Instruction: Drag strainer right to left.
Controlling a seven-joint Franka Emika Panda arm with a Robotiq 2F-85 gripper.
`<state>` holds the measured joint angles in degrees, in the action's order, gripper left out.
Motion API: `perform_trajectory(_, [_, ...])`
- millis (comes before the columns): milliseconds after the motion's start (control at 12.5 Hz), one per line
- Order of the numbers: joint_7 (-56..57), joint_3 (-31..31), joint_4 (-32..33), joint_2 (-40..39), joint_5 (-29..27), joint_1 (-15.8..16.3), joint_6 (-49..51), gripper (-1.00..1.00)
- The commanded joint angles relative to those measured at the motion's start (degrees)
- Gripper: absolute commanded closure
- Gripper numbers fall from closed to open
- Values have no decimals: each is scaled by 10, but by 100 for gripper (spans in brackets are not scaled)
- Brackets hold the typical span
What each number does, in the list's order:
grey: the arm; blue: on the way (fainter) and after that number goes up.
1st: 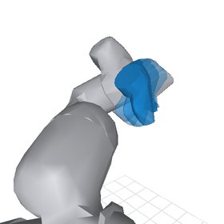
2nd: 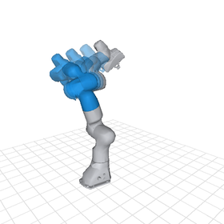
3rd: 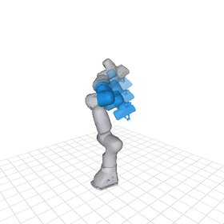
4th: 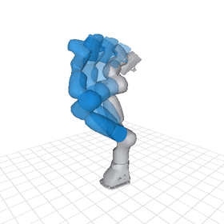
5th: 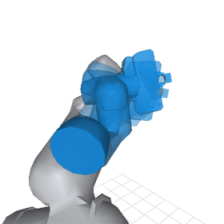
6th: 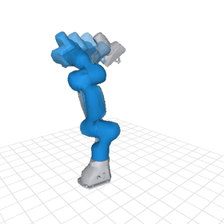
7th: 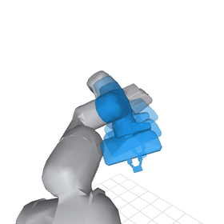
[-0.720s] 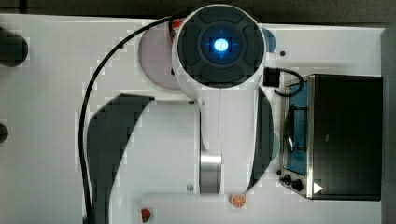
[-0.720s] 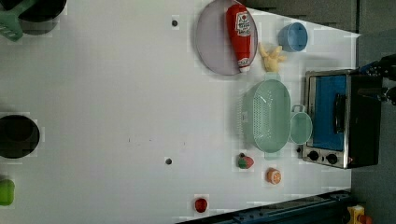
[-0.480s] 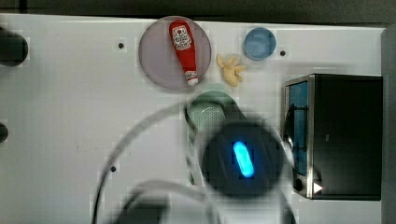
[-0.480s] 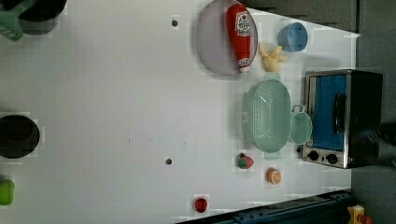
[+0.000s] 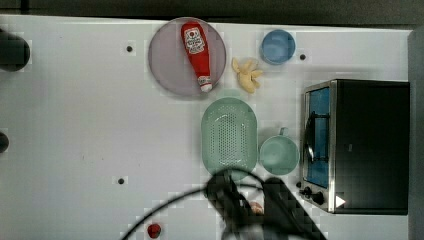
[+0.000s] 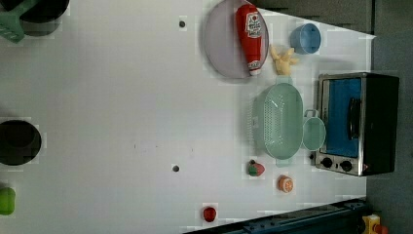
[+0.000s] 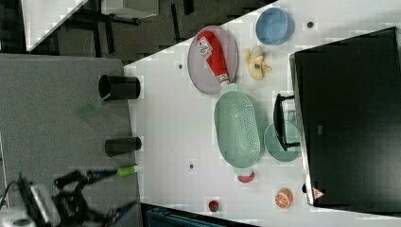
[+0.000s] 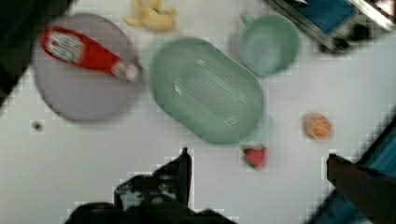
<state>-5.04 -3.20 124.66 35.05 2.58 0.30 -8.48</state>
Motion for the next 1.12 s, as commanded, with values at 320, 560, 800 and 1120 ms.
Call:
perform_trajectory(320, [-136,3,164,-182,0,13,-227,-100])
perform_trajectory(560, [-240,11,185,-268,0,13,-350,-100])
perform_trajectory(800, [-348,15,181,-366,0,15,-436,-100])
perform_trajectory(1120, [-383,29,181,-463,0,20,-548,-100])
